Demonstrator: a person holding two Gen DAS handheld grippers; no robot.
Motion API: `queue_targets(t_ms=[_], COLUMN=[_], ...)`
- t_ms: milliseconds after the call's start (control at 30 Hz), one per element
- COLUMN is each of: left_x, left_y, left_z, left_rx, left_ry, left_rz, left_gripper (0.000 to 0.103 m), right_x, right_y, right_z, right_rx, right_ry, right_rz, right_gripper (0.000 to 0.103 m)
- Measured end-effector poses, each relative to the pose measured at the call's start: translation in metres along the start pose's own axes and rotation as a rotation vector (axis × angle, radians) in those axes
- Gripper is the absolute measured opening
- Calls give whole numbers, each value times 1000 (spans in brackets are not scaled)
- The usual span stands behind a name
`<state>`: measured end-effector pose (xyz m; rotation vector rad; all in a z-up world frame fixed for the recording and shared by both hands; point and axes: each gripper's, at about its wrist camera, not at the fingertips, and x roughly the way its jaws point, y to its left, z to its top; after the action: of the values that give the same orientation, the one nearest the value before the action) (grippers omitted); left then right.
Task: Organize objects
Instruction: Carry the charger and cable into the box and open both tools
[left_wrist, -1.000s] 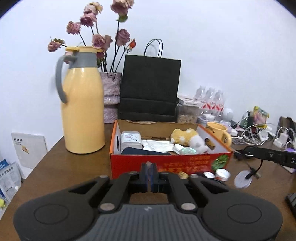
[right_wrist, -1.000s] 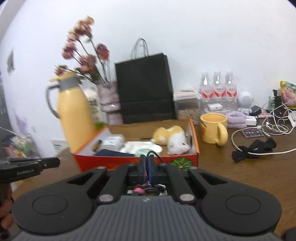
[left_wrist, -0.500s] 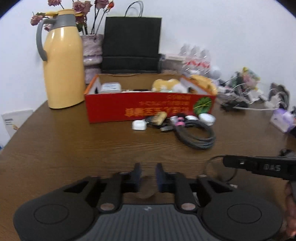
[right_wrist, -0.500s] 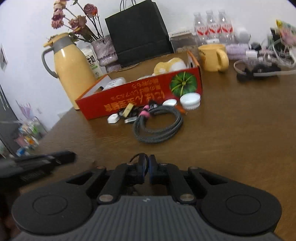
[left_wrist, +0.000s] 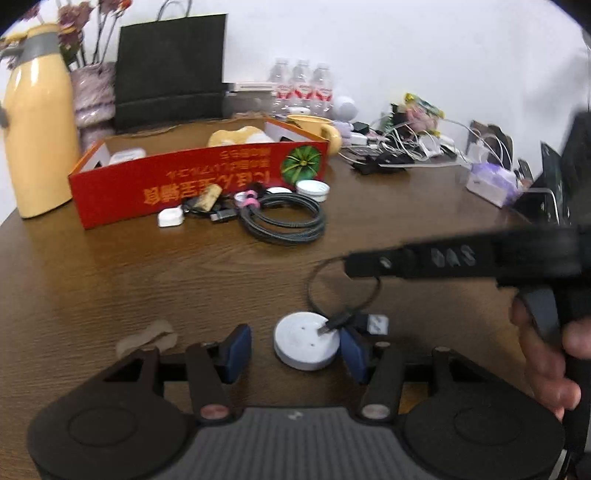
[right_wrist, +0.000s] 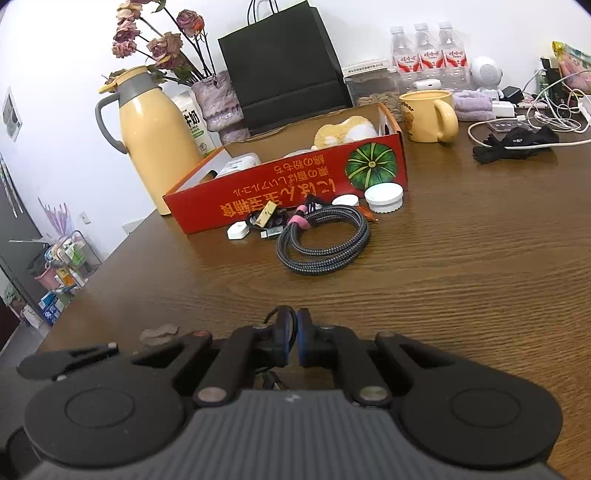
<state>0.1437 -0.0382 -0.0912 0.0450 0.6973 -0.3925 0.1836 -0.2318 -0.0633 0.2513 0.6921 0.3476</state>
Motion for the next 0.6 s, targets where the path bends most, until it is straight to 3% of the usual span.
queue_targets(t_ms=[67, 133, 233, 367, 433, 600], left_x=[1, 1, -2, -5, -12, -33], left_y=[4, -2, -7, -2, 9, 31], left_z=[1, 0, 0, -1, 4, 47], left_rx=[4, 45, 65, 51, -9, -85], left_ry=[-2, -1, 8, 7, 3, -128], left_rz=[-17, -15, -10, 114, 108, 27], left_gripper=[49, 37, 37, 36, 37, 37], right_x=[1, 3, 1, -9, -16, -32], right_y=[-2, -3, 0, 0, -10, -4], right_z=[-3, -6, -9, -14, -12, 20], right_rx=[7, 13, -13, -60, -9, -27], right_ry=[12, 16, 0, -64, -76, -140], right_rz=[-1, 1, -26, -199, -186, -103], right_gripper=[5, 5, 5, 5, 5, 4])
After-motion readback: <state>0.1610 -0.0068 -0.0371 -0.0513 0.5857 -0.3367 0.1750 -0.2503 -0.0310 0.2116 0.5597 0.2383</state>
